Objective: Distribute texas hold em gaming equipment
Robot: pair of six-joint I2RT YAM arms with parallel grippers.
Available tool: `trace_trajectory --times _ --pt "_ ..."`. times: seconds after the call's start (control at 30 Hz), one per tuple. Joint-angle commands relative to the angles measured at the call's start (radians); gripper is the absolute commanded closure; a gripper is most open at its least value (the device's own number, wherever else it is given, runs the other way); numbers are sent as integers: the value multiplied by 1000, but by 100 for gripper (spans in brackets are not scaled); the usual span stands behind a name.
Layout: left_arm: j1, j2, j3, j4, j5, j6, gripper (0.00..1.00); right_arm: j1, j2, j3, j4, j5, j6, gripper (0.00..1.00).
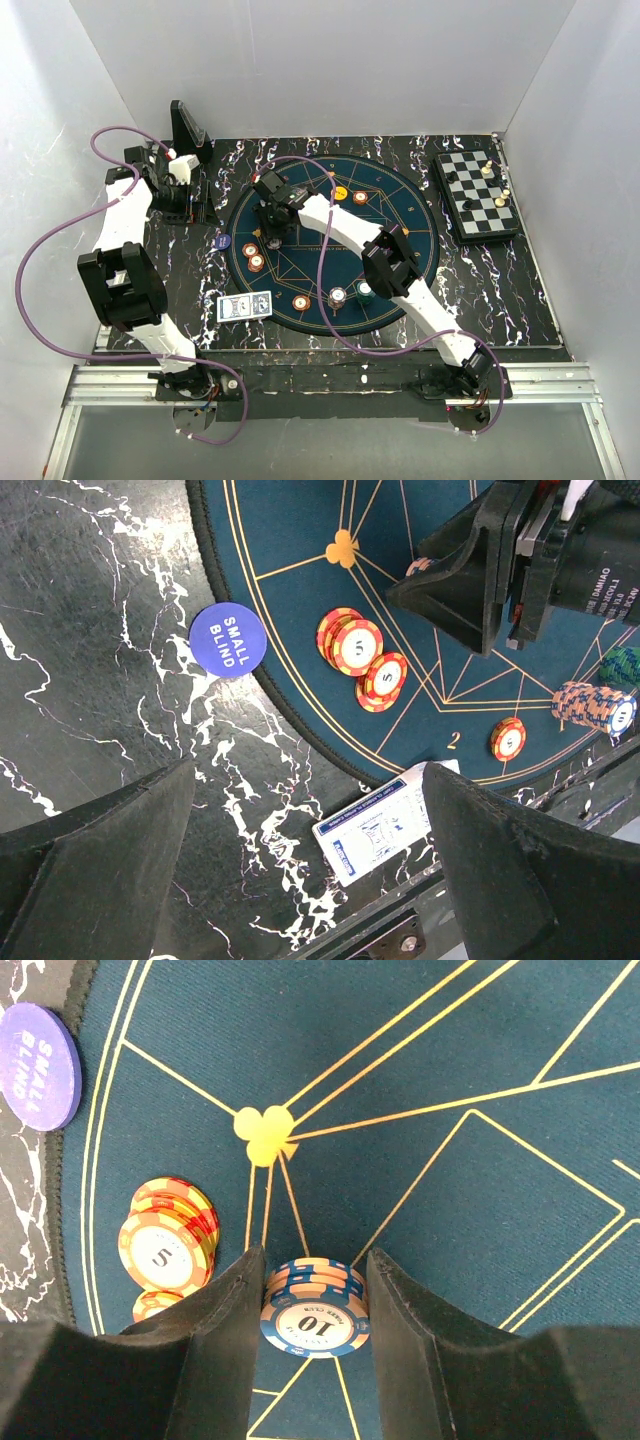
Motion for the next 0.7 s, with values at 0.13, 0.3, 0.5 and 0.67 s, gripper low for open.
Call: trace_trajectory --times 0.13,0.3,0.5,0.67 --pt "7 -5 -14 17 24 0 2 19 16 24 11 -79 21 84" --pt "7 -2 -15 21 22 -6 2 19 -24 -8 -4 -70 6 52" --pt "7 -17 -13 16 17 -9 2 13 -113 7 -17 -45 -40 28" --pt "7 -45 -10 5 17 -15 2 11 -188 41 -76 -2 -71 24"
